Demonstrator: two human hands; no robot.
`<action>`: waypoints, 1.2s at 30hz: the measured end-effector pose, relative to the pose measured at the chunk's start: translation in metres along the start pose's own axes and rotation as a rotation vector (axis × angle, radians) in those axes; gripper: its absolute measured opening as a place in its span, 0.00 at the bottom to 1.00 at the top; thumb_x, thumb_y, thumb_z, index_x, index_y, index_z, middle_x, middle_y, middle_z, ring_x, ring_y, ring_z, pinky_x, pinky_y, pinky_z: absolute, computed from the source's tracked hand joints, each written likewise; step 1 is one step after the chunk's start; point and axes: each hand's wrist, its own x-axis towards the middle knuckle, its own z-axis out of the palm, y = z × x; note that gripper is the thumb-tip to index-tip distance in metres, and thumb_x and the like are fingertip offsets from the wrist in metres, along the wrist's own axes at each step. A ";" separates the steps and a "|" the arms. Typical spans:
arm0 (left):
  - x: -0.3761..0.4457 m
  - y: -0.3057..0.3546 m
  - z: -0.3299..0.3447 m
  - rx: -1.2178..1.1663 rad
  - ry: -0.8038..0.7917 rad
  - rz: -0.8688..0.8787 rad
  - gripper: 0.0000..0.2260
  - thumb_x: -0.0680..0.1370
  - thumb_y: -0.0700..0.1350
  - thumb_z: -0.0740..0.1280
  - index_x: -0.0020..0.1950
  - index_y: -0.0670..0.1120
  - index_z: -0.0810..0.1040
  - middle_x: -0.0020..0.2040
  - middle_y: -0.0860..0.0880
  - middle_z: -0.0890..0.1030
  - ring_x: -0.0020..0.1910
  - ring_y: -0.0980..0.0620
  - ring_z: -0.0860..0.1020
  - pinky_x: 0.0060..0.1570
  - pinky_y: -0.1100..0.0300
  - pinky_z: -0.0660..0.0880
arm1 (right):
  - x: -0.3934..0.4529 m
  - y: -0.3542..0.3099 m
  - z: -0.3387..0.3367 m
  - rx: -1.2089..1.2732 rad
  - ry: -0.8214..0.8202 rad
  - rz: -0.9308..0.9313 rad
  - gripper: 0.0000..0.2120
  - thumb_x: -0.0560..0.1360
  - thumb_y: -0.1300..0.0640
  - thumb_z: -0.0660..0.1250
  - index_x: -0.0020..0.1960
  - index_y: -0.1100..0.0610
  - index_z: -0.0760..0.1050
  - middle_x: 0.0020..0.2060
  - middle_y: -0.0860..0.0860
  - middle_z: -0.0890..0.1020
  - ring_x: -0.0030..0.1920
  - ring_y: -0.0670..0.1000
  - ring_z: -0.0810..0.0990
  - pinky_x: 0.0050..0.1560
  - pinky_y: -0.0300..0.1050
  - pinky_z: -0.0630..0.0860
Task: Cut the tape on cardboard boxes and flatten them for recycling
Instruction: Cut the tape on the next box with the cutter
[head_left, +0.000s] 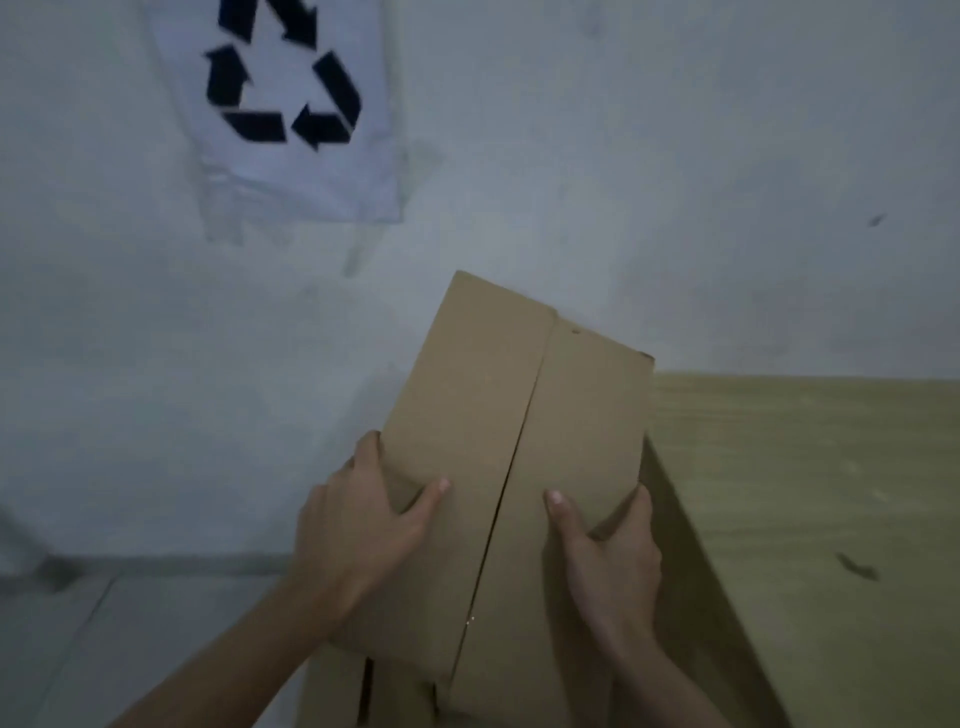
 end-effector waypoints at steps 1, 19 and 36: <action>-0.001 0.021 -0.003 -0.015 -0.011 0.036 0.31 0.72 0.64 0.65 0.66 0.47 0.66 0.58 0.45 0.79 0.55 0.42 0.77 0.53 0.53 0.74 | 0.004 -0.008 -0.023 -0.007 0.034 -0.017 0.38 0.69 0.45 0.72 0.72 0.57 0.60 0.67 0.55 0.72 0.67 0.56 0.70 0.63 0.48 0.66; -0.127 0.348 0.174 -0.180 -0.400 0.230 0.26 0.75 0.60 0.65 0.65 0.44 0.70 0.60 0.43 0.78 0.58 0.42 0.76 0.54 0.54 0.73 | 0.073 0.117 -0.411 -0.278 0.240 0.154 0.40 0.71 0.39 0.67 0.71 0.64 0.60 0.66 0.61 0.71 0.65 0.60 0.70 0.64 0.53 0.69; -0.064 0.442 0.323 -0.161 -0.278 -0.216 0.22 0.77 0.56 0.63 0.64 0.42 0.73 0.60 0.40 0.78 0.59 0.39 0.75 0.55 0.52 0.71 | 0.196 0.212 -0.484 0.382 -0.276 0.651 0.33 0.61 0.39 0.72 0.61 0.53 0.74 0.54 0.48 0.81 0.52 0.48 0.79 0.51 0.49 0.77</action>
